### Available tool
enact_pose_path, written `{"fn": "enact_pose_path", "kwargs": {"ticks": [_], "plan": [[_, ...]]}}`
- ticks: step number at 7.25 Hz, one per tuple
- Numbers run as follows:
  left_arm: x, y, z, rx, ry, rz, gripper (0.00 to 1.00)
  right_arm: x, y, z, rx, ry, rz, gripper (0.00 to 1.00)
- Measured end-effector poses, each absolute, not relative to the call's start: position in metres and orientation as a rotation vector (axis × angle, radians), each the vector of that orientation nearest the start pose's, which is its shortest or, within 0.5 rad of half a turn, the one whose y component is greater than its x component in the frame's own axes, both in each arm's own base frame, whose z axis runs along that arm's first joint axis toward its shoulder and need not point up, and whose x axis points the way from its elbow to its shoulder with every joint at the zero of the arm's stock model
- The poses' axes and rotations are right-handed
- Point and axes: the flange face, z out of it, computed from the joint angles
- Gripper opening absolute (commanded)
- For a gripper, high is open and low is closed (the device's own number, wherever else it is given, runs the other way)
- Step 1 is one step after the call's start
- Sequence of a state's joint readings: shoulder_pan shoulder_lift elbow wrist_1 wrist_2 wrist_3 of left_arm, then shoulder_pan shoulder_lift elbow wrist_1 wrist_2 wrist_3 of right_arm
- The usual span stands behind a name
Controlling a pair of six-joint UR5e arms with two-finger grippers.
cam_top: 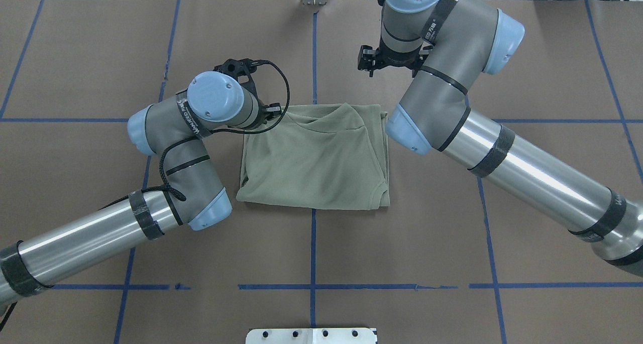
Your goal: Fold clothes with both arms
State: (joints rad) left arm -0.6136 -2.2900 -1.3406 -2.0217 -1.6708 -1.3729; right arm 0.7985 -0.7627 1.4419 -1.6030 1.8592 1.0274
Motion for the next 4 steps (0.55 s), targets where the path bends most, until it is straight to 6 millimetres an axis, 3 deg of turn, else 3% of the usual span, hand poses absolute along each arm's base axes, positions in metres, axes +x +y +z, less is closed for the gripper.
{"fn": "enact_pose_path", "kwargs": {"ticks": [3,4], "plan": [[0.535,-0.559,0.286,0.343,0.867,-0.314,0.00,-0.449,-0.609,0.228,0.180,-0.675,0.149,1.00],[0.531,-0.562,0.288,0.347,0.864,-0.316,0.98,-0.449,-0.609,0.230,0.179,-0.673,0.147,1.00]]}}
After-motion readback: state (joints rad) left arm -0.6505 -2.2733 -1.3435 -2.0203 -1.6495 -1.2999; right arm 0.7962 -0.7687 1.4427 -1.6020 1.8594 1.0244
